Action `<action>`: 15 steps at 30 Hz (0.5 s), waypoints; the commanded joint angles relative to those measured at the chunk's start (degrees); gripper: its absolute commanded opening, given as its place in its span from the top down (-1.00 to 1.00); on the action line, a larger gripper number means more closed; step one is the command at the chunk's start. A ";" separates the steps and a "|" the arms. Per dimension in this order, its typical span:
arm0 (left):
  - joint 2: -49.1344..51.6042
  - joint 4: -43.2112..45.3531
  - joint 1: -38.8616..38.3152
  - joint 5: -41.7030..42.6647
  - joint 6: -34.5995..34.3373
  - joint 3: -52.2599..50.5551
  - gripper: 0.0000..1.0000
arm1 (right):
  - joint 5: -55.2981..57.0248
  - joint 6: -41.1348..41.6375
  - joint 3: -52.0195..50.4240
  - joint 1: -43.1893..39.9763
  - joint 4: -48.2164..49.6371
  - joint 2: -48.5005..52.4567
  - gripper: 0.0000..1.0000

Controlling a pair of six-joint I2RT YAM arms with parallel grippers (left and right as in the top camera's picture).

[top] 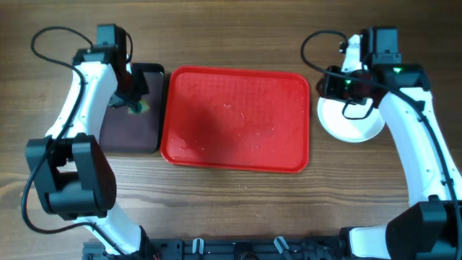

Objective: Clean dirty plates on tray and stack at the side
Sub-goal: 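Place the sponge on the dark brown tray with the left gripper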

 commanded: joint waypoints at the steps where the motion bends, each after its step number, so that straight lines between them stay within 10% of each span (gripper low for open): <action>1: 0.98 5.53 0.15 -1.44 3.43 -5.88 0.69 | 0.39 -0.50 0.55 1.22 0.13 -0.09 0.20; 5: 0.98 7.69 0.17 -1.46 3.39 -7.69 -1.00 | 0.55 -0.52 0.55 1.20 -0.24 -0.09 0.20; 15: -2.40 0.26 -0.17 -1.60 1.60 0.00 -1.00 | 0.50 -0.72 1.14 1.20 0.31 -1.64 0.23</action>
